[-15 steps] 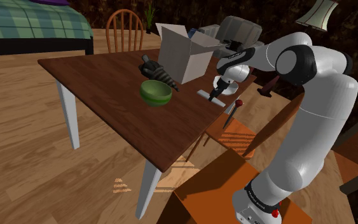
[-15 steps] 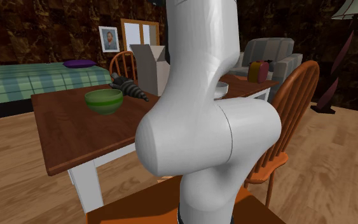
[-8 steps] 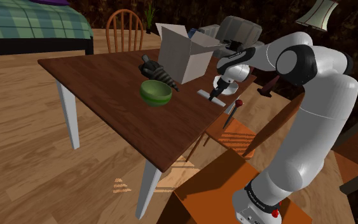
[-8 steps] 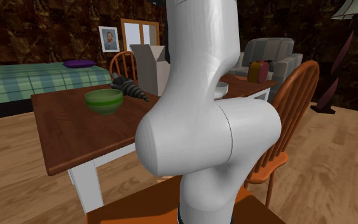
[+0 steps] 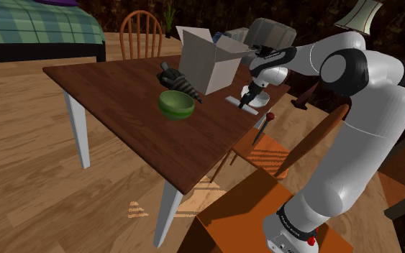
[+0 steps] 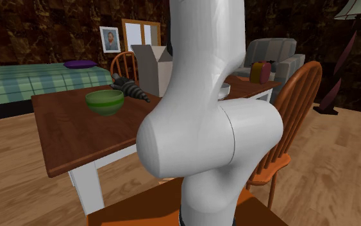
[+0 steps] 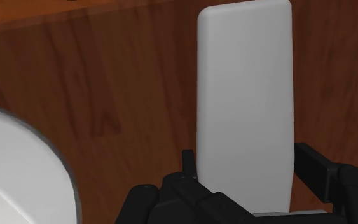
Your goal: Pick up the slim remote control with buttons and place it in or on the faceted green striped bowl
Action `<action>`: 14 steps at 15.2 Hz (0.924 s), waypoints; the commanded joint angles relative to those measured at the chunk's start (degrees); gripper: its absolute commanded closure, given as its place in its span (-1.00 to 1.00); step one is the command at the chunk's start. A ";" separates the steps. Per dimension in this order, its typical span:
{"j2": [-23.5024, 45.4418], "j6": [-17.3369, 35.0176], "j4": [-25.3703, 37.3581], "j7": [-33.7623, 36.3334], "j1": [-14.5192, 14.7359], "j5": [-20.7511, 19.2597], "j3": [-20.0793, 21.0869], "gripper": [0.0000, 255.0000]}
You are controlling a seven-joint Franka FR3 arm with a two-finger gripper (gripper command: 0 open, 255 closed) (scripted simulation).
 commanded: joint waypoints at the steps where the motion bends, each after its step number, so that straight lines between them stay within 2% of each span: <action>1: -0.60 -1.23 0.73 0.47 0.10 -0.55 -0.18 1.00; 14: -4.54 -9.87 6.11 3.39 0.62 -3.83 -1.02 1.00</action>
